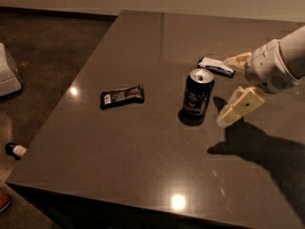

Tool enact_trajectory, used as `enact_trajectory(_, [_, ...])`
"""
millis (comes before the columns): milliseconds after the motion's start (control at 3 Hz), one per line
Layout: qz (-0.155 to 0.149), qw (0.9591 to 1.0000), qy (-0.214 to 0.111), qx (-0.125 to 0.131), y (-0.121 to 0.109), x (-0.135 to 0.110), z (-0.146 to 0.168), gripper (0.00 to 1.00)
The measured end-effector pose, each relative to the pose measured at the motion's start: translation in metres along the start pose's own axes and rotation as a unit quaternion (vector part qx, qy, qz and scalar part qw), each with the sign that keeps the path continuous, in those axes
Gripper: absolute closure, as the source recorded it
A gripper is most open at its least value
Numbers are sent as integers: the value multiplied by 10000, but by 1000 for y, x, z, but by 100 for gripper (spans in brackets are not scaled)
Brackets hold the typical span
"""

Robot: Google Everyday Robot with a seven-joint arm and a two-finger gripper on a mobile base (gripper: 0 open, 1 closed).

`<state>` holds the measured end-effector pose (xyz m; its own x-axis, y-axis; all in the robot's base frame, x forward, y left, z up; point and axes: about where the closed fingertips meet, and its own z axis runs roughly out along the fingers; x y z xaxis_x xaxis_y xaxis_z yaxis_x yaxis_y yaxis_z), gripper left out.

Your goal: Knock pepsi can over

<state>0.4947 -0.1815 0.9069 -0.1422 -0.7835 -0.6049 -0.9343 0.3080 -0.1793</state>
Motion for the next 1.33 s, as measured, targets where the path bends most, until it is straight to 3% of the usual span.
enact_trajectory(333, [16,9996,-292,-41,-6,-2,8,0])
enact_trajectory(1000, [28,9949,-984,-205,-12,-36,24,0])
enact_trajectory(1333, [51,9929,-1110,-431,-8,-47,37,26])
